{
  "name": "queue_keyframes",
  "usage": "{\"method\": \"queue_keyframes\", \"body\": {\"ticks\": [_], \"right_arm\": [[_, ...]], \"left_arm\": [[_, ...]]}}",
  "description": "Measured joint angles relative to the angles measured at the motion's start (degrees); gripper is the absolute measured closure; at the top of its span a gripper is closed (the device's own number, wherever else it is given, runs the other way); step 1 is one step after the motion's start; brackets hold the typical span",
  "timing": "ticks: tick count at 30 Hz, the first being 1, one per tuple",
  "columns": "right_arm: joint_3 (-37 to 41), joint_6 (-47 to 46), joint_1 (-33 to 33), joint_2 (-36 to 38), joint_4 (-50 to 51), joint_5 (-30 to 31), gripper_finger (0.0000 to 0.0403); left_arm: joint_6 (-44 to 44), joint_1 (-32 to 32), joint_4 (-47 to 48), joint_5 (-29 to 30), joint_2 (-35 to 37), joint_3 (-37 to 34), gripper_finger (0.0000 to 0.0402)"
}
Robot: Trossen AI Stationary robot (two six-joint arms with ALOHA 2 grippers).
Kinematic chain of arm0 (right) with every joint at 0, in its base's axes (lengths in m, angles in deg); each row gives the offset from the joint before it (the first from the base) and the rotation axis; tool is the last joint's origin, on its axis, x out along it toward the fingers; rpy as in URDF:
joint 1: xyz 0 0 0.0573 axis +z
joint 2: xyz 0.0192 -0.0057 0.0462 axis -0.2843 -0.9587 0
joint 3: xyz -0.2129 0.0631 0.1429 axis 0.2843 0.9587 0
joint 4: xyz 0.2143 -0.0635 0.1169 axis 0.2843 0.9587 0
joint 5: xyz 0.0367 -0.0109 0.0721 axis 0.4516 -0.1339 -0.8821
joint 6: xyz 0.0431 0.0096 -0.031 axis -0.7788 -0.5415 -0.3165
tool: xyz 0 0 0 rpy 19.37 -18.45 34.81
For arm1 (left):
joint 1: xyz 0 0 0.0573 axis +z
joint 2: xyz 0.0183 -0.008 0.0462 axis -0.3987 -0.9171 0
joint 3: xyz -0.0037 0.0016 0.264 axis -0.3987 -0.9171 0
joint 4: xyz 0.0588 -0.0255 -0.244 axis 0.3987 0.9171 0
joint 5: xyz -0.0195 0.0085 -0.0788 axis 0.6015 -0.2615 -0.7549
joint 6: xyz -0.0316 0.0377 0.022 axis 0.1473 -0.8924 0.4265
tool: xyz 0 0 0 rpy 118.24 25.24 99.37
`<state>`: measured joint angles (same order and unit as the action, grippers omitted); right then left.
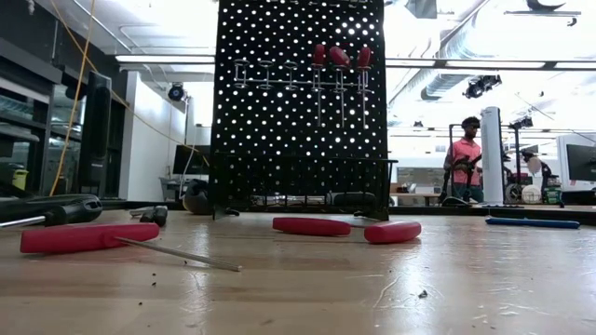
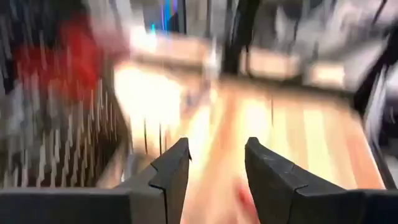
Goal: Hang tools onto peg board
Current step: Hang the red allen wrench on the peg board
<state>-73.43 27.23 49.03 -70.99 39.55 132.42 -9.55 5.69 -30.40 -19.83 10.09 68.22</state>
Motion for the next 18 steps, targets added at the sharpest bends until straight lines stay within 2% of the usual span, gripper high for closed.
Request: {"method": "queue_keyframes", "body": {"ticks": [2, 4, 7, 10, 13, 18], "right_arm": [[0.0, -11.6, -0.6, 0.0, 7.2, -7.1, 0.0242], [0.0, -23.6, -1.7, 0.0, 16.4, -16.1, 0.0242], [0.0, -38.7, -3.8, -1.0, 31.1, -28.6, 0.0242], [0.1, -47.1, -4.5, -2.8, 40.4, -35.5, 0.0242], [0.2, -48.0, -4.3, -4.1, 43.6, -37.6, 0.0242], [0.2, -50.1, -3.4, -6.0, 48.2, -41.8, 0.0242]], "left_arm": [[7.7, -0.3, 11.9, -2.9, 1.3, -0.1, 0.0261], [12.4, -1.7, 17.1, -4.8, 2.8, -2.3, 0.0261], [17.9, -5.2, 12.7, -8.6, 5.7, -8.5, 0.0261], [19.0, -8.6, 3.8, -12.9, 7.1, -15.5, 0.0261], [11.6, -10.7, -0.7, -17.5, 6.3, -19.9, 0.0261], [-9.8, -10.9, -1.0, -24.3, 0.6, -20.5, 0.0261]]}}
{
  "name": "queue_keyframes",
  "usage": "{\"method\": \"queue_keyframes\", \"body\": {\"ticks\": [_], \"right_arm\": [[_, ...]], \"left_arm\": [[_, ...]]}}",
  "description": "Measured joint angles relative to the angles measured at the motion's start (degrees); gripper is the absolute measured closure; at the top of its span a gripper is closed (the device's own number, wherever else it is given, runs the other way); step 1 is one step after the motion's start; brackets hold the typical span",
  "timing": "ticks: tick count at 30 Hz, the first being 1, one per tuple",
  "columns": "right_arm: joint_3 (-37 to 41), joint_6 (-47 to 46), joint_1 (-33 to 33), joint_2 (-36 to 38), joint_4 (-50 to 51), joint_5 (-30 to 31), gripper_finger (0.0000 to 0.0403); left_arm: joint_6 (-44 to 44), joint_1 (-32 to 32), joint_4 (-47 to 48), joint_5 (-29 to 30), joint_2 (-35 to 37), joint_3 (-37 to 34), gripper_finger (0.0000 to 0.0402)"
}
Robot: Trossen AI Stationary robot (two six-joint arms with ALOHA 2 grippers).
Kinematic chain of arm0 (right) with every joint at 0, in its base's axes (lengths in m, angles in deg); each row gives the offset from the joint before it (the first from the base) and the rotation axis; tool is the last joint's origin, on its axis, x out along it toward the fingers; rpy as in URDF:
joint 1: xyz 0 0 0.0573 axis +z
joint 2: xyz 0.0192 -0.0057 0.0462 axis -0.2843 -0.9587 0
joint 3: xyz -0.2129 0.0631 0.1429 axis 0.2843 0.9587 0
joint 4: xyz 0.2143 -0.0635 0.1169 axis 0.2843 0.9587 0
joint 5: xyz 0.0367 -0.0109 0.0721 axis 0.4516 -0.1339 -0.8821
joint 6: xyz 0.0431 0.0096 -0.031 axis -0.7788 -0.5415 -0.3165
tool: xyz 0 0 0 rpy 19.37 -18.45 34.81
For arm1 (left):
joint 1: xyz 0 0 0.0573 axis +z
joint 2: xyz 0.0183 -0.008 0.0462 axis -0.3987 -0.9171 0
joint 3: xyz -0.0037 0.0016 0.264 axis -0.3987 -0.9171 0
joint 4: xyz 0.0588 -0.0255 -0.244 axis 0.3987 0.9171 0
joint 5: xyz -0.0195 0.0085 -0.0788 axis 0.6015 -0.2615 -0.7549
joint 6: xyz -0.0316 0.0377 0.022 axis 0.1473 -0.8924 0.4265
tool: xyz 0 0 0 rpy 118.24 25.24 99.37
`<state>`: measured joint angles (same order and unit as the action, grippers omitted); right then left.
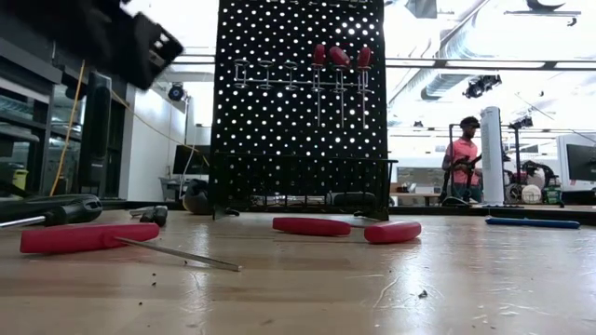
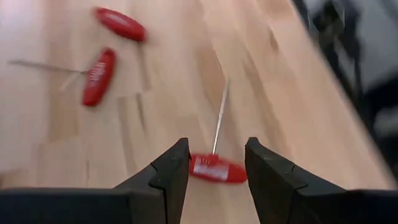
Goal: Hang tools onto peg board
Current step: Hang the red allen wrench on the peg board
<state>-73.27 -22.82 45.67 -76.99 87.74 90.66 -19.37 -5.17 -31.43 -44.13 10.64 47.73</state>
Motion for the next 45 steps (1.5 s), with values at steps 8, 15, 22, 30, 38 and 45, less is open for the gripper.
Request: {"method": "queue_keyframes", "body": {"ticks": [8, 15, 22, 30, 38, 45], "right_arm": [[0.0, -7.2, 1.0, -0.6, 5.4, -1.5, 0.0242], [0.0, -9.8, 1.4, -0.6, 6.5, -1.4, 0.0242], [0.0, -9.8, 1.4, -0.6, 6.5, -1.4, 0.0242], [0.0, -9.8, 1.4, -0.6, 6.4, -1.7, 0.0242], [0.0, -9.4, 2.1, -0.6, 6.6, -2.1, 0.0242], [0.0, -9.3, 3.5, -0.5, 7.8, -2.3, 0.0242]], "left_arm": [[-17.0, -0.4, -1.6, -3.3, -12.5, 6.6, 0.0261], [-17.2, -0.3, 3.7, -3.2, -22.5, 11.9, 0.0261], [-12.7, 0.1, 5.1, -1.9, -29.2, 13.8, 0.0261], [-9.9, 0.5, 8.9, -4.7, -33.0, 14.5, 0.0366], [-8.0, 1.6, 10.8, -6.0, -31.2, 15.2, 0.04], [-8.1, 3.6, 12.2, -2.9, -25.6, 15.5, 0.0401]]}}
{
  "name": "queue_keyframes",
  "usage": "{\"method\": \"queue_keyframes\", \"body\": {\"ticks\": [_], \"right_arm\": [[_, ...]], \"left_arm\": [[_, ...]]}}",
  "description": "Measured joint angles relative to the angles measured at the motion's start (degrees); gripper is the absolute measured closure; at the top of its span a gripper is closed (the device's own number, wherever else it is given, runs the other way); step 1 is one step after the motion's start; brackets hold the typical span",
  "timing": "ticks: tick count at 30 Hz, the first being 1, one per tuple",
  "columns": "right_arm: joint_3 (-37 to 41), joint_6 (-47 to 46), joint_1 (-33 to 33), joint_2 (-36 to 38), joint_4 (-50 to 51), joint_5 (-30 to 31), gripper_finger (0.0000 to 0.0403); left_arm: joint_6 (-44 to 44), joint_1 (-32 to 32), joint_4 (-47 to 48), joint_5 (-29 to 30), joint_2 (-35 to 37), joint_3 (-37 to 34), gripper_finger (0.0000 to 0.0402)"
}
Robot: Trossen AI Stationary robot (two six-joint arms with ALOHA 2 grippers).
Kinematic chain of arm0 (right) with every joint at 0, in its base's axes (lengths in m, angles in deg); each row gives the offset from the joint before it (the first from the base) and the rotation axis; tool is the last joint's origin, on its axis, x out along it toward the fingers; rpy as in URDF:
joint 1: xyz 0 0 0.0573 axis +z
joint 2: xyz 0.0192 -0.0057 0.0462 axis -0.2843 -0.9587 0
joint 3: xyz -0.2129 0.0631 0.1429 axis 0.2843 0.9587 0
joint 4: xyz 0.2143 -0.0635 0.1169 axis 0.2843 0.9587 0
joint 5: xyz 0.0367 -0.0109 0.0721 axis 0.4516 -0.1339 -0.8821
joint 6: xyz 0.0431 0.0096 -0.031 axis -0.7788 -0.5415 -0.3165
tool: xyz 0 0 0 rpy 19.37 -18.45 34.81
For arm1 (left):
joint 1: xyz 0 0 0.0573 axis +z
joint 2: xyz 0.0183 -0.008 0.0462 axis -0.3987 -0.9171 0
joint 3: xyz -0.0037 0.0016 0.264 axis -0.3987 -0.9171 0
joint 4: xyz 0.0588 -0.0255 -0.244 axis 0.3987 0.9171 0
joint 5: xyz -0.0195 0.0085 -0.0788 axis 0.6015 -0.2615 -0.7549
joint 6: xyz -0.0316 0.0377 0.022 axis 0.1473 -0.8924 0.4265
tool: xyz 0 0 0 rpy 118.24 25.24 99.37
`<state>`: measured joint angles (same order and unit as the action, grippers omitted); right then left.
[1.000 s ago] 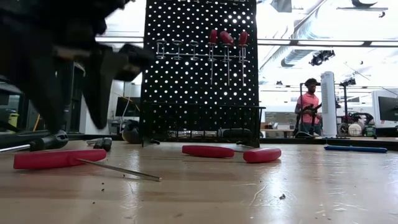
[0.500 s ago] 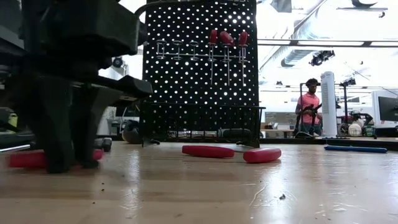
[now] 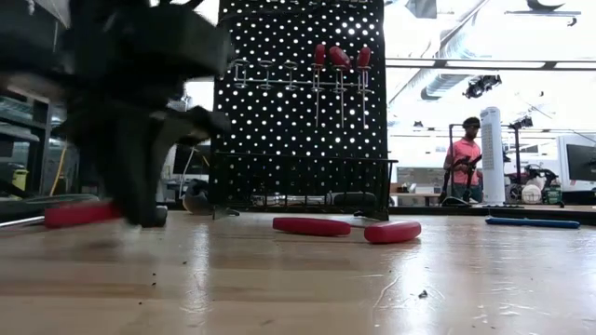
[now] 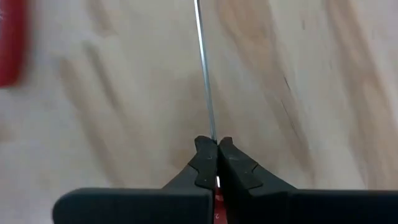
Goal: Hang tools onto peg board
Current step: Hang the red allen wrench on the peg board
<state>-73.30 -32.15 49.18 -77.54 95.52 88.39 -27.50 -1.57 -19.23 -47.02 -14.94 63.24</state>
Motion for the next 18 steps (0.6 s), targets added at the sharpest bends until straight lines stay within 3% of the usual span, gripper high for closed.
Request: {"method": "queue_keyframes", "body": {"ticks": [12, 18], "right_arm": [[0.0, 0.4, 0.9, 0.0, 1.5, -1.8, 0.0242], [0.0, 10.3, 0.9, 0.0, -1.3, -6.4, 0.0242]], "left_arm": [[-2.0, 3.2, 0.2, 0.5, 14.8, 0.2, 0.0401], [2.1, 5.8, -1.0, 3.2, 27.4, 0.3, 0.0401]]}}
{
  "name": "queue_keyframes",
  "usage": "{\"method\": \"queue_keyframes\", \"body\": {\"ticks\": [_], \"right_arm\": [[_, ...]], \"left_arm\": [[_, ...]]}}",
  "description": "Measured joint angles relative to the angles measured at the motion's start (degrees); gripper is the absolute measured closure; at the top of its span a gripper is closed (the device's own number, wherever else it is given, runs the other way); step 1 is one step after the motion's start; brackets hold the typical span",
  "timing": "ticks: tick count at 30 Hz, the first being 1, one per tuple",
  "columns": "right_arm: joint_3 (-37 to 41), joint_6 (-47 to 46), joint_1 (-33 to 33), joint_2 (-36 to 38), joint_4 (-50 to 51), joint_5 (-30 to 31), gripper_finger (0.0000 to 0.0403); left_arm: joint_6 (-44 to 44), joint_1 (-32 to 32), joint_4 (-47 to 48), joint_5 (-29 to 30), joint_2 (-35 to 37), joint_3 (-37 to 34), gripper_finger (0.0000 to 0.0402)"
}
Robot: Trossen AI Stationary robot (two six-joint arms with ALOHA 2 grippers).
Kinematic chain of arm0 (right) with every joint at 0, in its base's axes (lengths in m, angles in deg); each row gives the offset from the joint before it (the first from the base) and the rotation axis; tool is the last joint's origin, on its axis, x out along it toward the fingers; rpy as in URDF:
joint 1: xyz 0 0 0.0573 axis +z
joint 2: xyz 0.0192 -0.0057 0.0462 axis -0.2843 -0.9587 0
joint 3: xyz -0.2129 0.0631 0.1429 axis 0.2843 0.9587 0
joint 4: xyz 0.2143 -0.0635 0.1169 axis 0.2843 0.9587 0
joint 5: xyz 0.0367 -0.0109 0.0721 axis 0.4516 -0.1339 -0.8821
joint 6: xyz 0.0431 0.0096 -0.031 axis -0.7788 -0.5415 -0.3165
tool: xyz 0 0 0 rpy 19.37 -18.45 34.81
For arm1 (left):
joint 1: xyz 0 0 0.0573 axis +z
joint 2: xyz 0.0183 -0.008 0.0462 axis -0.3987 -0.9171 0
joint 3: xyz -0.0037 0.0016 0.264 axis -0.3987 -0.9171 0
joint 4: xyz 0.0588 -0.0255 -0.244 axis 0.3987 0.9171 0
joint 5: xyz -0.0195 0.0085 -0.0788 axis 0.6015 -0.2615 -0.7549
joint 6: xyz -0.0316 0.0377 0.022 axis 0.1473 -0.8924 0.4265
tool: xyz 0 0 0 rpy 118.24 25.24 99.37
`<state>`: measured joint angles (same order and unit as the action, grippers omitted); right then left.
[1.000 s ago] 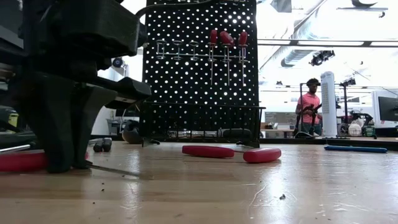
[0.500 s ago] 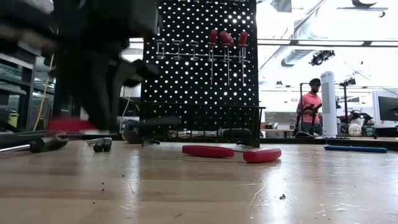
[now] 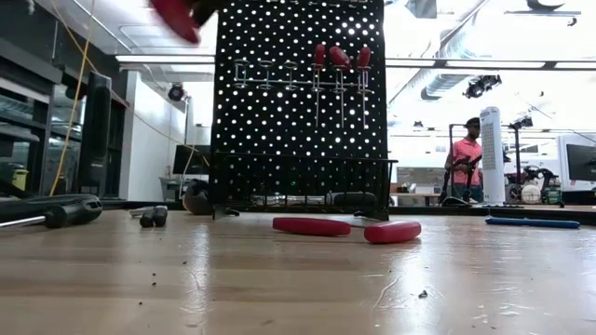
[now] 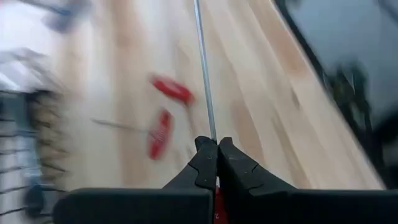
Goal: Hang tools onto peg board
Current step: Hang the red allen wrench on the peg board
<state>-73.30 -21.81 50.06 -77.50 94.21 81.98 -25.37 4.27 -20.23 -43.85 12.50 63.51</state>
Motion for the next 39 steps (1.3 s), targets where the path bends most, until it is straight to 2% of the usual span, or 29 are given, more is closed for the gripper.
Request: {"method": "queue_keyframes", "body": {"ticks": [5, 8, 12, 16, 25, 32, 39], "right_arm": [[0.0, 7.5, -0.5, 0.0, -4.1, 0.1, 0.0242], [0.0, 8.7, -1.8, 0.0, -6.9, 4.3, 0.0242], [0.0, 11.9, -4.7, 0.0, -13.4, 11.9, 0.0239], [0.0, 14.6, -8.2, 0.0, -24.0, 17.0, 0.0218], [0.0, 37.1, -11.1, 0.0, -49.8, 25.5, 0.0161], [0.0, 50.4, -11.0, 0.0, -59.6, 35.7, 0.0157], [0.0, 58.5, -12.4, 0.0, -65.2, 36.0, 0.0157]], "left_arm": [[8.9, 2.7, -5.5, 9.8, 9.8, 0.1, 0.0401], [15.7, 4.0, -14.2, 16.7, 13.8, 0.1, 0.0401], [18.8, 4.9, -27.4, 23.3, 15.2, 0.2, 0.0401], [18.9, 5.1, -38.6, 26.5, 13.8, 0.2, 0.0401], [16.4, 4.9, -52.2, 31.0, 9.4, 0.1, 0.0401], [14.5, 4.8, -58.7, 31.1, 7.9, 0.1, 0.0401], [14.9, 4.8, -63.3, 30.5, 6.6, 0.1, 0.0401]]}}
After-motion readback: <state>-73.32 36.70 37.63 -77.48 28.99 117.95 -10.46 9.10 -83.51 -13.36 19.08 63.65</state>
